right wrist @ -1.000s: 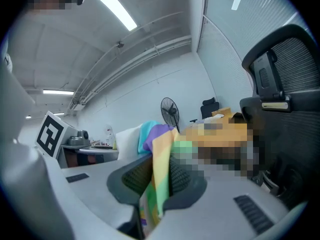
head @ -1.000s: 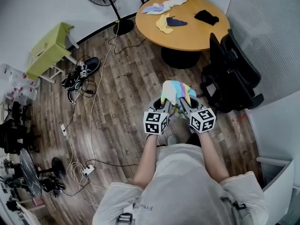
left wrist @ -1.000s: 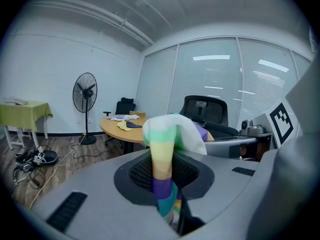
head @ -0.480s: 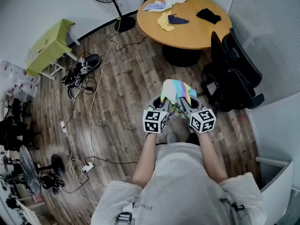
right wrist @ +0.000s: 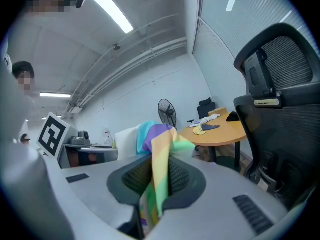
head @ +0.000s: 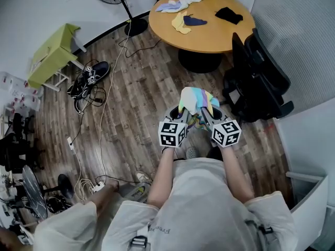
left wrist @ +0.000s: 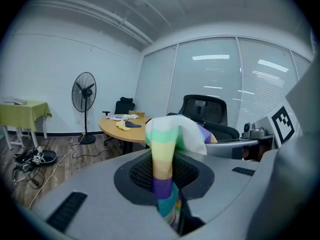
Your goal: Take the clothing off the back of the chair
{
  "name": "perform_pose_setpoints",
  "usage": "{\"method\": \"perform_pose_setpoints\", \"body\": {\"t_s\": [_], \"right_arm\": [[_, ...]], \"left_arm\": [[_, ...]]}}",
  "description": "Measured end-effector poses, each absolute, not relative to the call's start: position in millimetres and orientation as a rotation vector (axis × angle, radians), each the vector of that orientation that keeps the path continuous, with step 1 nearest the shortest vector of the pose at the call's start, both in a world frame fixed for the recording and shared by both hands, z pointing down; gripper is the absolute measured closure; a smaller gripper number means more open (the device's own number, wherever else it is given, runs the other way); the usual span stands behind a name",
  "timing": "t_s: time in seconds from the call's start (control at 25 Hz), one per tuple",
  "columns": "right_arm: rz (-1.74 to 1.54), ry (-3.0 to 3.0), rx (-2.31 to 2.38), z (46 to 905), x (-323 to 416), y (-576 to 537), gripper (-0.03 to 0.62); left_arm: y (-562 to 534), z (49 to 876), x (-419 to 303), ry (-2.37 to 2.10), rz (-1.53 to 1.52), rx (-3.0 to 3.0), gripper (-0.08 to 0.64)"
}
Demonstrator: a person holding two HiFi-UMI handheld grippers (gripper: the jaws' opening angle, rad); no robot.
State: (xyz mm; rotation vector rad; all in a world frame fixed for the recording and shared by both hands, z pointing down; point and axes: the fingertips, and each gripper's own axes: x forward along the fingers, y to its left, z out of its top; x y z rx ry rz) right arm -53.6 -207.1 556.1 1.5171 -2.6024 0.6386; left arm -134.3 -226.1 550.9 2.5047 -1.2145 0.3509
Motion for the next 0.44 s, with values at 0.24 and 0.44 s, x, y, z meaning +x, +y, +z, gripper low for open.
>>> {"method": "perform_pose_setpoints", "body": {"t_s": [0.24, 0.44], "right_arm": [[0.633, -2.610, 1.504, 555.0, -58.9, -209.2, 0.531], [0.629, -2.614, 1.502, 553.2, -61.4, -211.8, 0.531]], "left_arm": [[-227.6, 549.9, -141.7, -1.237, 0.341, 2.491, 0.494], [-229.2, 548.8, -145.8, -1.244, 0.336, 2.488, 0.494]]}}
